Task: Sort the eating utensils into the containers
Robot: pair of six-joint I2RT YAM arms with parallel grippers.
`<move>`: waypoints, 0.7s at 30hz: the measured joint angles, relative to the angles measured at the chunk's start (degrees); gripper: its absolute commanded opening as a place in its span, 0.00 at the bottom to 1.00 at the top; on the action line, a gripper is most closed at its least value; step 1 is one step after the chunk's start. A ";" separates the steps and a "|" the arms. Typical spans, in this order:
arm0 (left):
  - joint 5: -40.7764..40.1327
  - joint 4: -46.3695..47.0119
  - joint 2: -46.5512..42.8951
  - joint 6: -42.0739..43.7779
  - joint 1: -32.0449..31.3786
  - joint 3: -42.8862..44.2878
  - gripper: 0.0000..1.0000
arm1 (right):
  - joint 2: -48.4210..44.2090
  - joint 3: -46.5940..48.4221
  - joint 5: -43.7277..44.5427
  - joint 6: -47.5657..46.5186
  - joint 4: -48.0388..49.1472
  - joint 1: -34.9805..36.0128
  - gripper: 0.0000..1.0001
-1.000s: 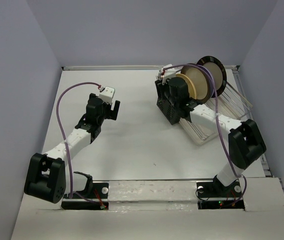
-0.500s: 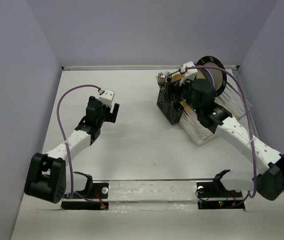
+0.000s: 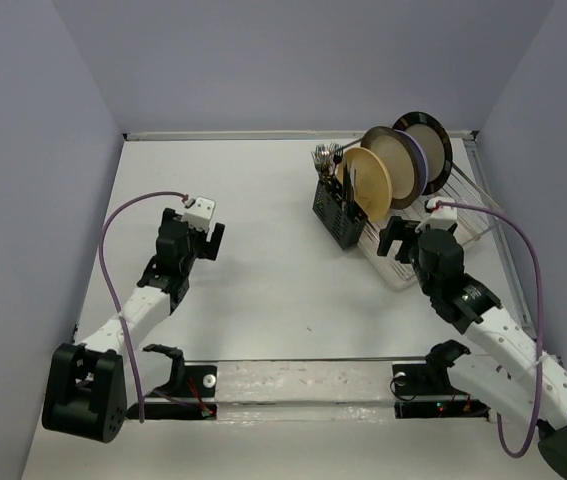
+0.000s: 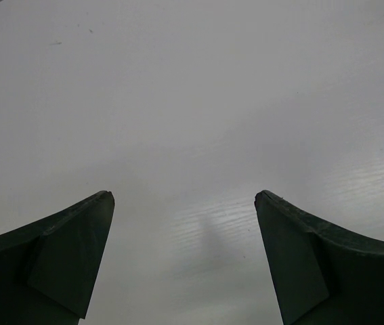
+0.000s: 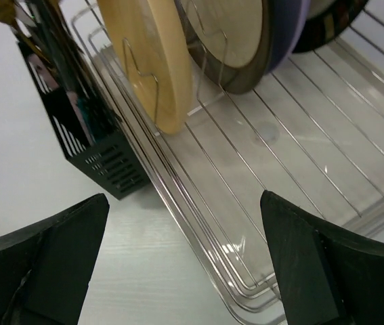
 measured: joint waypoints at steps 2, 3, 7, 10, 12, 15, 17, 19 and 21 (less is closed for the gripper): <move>0.35 0.55 -2.03 0.79 0.00 -2.47 0.99 | -2.29 -4.28 1.36 1.25 0.00 0.00 1.00; 0.63 0.52 -3.04 1.05 0.00 -3.56 0.99 | -3.02 -5.57 1.64 1.55 -0.07 0.00 1.00; 2.78 0.70 -7.26 1.90 0.00 -6.91 0.99 | -7.10 -11.41 2.58 3.80 0.85 0.00 1.00; 4.50 2.38 -9.20 1.95 0.00 -8.39 0.99 | -9.79 -13.31 4.11 5.53 3.41 0.00 1.00; 4.94 5.60 -9.51 1.75 0.13 -10.27 0.99 | -11.23 -15.74 5.84 6.73 6.51 0.00 1.00; 4.98 9.53 -9.99 1.68 0.37 -14.38 0.99 | -12.17 -18.47 7.63 8.26 11.89 0.00 1.00; 5.01 9.99 -9.99 1.64 0.55 -15.93 0.99 | -12.13 -19.91 8.87 9.33 15.45 0.00 0.99; 5.03 10.27 -9.99 1.64 0.66 -16.31 0.99 | -12.02 -21.27 10.03 10.16 19.17 0.00 0.98; 5.03 11.02 -10.01 1.66 0.72 -16.33 0.99 | -11.74 -21.59 10.51 10.43 20.37 0.00 0.96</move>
